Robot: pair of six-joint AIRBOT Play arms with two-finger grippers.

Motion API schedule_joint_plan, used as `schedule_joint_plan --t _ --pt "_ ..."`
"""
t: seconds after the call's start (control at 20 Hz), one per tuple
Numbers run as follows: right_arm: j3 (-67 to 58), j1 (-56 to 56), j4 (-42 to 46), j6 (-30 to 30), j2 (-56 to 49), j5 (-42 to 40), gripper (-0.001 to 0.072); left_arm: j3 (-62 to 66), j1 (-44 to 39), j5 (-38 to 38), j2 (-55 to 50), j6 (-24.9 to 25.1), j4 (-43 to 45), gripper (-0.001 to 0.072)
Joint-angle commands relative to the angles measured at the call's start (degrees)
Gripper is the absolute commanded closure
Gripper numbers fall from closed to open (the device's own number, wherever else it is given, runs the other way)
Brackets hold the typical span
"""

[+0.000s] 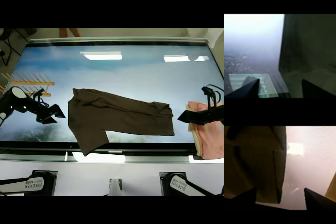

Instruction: Fold the shirts.

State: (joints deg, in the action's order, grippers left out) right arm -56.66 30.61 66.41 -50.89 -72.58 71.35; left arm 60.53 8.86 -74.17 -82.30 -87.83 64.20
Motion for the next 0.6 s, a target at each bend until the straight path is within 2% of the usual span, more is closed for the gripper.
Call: schedule_joint_plan --t 0.0,0.1,0.2,0.45,0.5,0.55 --pt "0.02 1.27 -0.61 1.51 -0.04 5.11 0.0095 -6.97 -0.17 5.49 -0.02 0.74 -2.62 0.0123" --pt "0.02 1.27 0.15 1.62 -0.04 6.03 0.0087 -7.74 -0.5 6.03 -0.98 2.32 -6.38 0.0123" --pt "0.02 1.27 1.92 1.57 -0.04 6.25 0.0057 -7.74 -1.64 6.58 -2.14 2.34 -6.69 0.0123" --pt "3.48 1.27 3.17 1.49 -0.22 6.97 0.004 -7.74 -5.44 12.5 -3.76 2.05 -7.56 0.0126" --pt "5.14 1.25 3.1 1.62 -0.24 6.4 0.0041 -7.74 -6.19 13.57 -3.76 1.68 -7.65 0.0217" --pt "6.86 1.25 3.04 1.64 -0.28 5.16 0.0041 -7.72 -6.71 14.38 -3.76 1.64 -7.72 0.041"
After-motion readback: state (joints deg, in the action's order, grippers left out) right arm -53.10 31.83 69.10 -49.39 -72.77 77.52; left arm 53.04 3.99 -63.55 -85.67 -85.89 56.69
